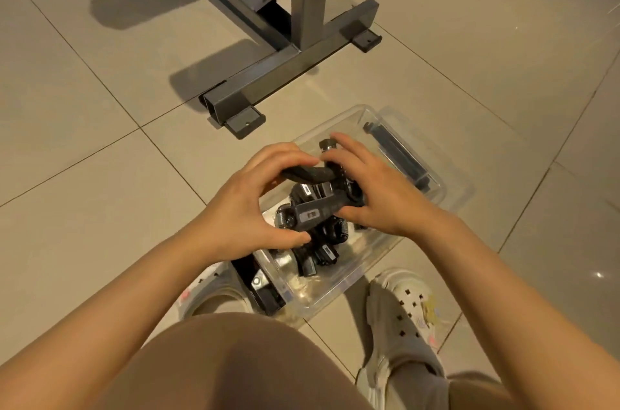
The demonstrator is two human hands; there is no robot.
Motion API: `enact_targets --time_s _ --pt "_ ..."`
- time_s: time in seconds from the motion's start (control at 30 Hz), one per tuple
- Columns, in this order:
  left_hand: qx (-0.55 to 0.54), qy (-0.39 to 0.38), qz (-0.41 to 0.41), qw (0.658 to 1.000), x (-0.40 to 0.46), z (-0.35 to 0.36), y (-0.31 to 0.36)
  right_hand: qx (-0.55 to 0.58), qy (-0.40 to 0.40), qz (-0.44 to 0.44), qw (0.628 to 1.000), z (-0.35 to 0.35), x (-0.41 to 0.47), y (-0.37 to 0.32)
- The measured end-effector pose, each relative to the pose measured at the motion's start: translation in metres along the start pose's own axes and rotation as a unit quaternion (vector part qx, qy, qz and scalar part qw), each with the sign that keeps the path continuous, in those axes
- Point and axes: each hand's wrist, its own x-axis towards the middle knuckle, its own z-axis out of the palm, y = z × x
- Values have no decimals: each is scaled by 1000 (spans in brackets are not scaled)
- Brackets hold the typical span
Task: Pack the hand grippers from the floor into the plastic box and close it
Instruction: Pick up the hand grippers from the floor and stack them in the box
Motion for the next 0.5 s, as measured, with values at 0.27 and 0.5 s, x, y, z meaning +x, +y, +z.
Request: enact_targets --time_s 0.27,0.5 --pt "189 -39 -41 980 -9 22 -56 -27 -57 26 998 35 2 26" --pt "407 81 -126 901 0 33 -91 -170 -149 -26 974 75 37 52"
